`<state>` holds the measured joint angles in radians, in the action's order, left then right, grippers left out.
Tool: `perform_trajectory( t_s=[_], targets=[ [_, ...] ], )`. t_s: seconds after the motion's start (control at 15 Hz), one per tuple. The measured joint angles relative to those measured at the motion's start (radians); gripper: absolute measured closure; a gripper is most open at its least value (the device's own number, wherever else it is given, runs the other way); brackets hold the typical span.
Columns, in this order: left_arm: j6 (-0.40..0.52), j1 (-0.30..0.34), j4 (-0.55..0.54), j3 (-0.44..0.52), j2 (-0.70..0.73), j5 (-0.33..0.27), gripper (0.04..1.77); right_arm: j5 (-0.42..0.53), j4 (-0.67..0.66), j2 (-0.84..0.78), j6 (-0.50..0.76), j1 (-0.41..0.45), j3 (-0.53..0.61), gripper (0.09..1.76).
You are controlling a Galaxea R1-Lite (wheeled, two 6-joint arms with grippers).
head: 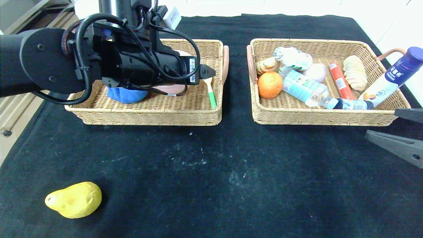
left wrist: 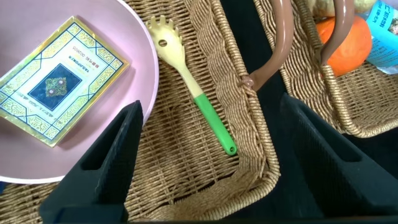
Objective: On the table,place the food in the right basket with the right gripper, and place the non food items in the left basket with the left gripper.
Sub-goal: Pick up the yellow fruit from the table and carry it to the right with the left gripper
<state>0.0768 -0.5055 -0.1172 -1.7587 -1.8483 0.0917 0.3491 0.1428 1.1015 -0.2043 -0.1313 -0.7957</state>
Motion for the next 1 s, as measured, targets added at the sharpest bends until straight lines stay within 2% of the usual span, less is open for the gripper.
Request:
perform_trajectory(
  t_s=[0.2, 0.47, 0.67, 1.0],
  targets=[
    [-0.002, -0.002, -0.013, 0.004, 0.011, 0.008, 0.17, 0.0, 0.0, 0.0, 0.0, 0.0, 0.0, 0.14],
    [-0.009, -0.004, -0.088, 0.007, 0.043, 0.013, 0.14, 0.0, 0.0, 0.0, 0.0, 0.0, 0.0, 0.14],
    [-0.077, 0.0, -0.146, 0.014, 0.092, 0.013, 0.13, 0.0, 0.0, 0.0, 0.0, 0.0, 0.0, 0.14],
    [-0.133, 0.006, -0.383, 0.057, 0.211, 0.015, 0.11, 0.0, 0.0, 0.0, 0.0, -0.006, 0.002, 0.14]
  ],
)
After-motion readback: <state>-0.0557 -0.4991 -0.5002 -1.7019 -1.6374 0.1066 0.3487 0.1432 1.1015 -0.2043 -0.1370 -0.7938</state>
